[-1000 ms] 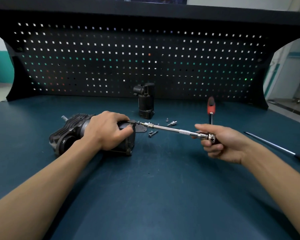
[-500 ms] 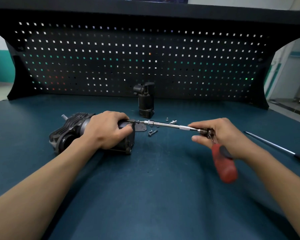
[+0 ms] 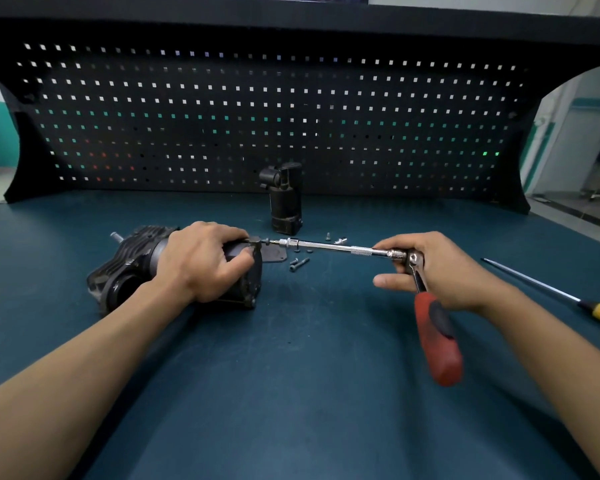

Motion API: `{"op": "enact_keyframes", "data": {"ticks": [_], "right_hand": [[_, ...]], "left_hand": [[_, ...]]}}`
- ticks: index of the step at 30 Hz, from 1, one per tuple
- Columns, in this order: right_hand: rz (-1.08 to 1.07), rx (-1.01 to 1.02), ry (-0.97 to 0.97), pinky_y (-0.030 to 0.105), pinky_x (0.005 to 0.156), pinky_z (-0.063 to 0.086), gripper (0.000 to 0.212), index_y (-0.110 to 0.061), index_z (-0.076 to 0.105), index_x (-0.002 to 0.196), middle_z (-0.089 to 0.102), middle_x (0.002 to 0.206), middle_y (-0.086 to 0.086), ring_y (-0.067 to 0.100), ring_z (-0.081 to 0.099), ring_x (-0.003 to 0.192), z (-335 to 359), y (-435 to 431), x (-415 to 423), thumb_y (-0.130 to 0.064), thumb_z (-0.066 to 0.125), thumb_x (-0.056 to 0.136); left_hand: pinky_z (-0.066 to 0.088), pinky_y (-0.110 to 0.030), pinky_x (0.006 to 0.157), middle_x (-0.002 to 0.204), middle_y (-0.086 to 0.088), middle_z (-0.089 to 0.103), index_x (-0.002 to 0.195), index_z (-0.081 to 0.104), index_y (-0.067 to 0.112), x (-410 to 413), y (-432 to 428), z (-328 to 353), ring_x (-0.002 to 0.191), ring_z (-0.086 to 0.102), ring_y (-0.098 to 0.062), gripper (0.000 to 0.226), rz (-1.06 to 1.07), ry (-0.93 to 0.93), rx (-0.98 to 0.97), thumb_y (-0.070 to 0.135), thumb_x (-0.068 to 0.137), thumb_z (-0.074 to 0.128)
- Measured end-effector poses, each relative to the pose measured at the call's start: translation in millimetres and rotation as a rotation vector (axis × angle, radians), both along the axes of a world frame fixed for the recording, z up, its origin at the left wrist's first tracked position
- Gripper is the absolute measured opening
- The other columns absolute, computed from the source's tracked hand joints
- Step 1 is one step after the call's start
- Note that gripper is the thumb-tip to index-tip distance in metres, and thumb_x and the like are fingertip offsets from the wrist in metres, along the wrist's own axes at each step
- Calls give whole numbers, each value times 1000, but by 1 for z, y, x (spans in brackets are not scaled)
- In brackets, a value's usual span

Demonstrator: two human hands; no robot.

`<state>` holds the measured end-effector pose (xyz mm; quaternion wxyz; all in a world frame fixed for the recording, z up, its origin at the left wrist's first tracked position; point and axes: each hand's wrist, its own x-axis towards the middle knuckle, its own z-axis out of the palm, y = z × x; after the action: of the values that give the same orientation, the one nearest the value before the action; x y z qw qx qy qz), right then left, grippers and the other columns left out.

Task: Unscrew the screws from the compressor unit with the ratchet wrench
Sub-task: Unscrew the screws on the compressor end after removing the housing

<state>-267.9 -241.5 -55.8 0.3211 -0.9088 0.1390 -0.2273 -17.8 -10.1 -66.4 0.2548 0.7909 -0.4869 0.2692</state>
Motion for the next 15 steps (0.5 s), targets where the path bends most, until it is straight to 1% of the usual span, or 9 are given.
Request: {"op": "enact_keyframes", "data": {"ticks": [2,4,6,7,9,12,15], "right_hand": [[2,126,-32,15,55,41,40,-30,74,97,54,60,-13,3,46,54,1,3,0,-45,85,62],[1,279,-70,18,49,40,41,-24,76,94,56,61,-9,7,46,51,0,7,1,-45,86,60],[-8,451,-72,21,44,34,42,-18,74,82,52,60,-2,12,42,46,1,10,2,-51,84,59],[-18,530,-54,22,43,31,43,-19,71,77,50,61,0,13,40,45,3,12,3,-56,82,59],[-62,663,-3,21,41,29,53,-18,65,83,50,61,0,13,37,43,6,15,5,-64,77,60],[-132,807,96,22,40,27,71,-9,75,87,47,56,1,12,32,38,8,18,6,-74,65,62],[-114,951,160,23,36,25,74,-5,77,82,43,50,1,11,25,32,7,19,7,-75,54,77]], "left_hand": [[46,-38,69,95,-2,74,98,75,28,-1,0,1,96,64,-32,60,2,2,0,60,71,32],[45,-38,70,95,-3,74,99,75,28,-1,-1,1,96,64,-33,61,-1,-3,0,60,71,31],[44,-37,69,95,-3,74,99,75,27,0,0,1,96,64,-33,62,-4,-11,-3,60,71,31],[44,-36,68,94,-3,74,98,75,27,0,0,1,96,64,-33,62,-6,-15,-5,60,71,31],[44,-36,67,93,-3,74,98,75,27,0,0,0,95,65,-33,61,-9,-22,-6,60,71,31],[42,-36,66,92,-3,74,98,75,27,1,-1,-1,94,64,-33,62,-8,-28,-7,61,71,31],[40,-35,66,93,-2,74,99,75,28,2,-1,-1,95,64,-33,62,-6,-33,-3,61,71,30]]}}
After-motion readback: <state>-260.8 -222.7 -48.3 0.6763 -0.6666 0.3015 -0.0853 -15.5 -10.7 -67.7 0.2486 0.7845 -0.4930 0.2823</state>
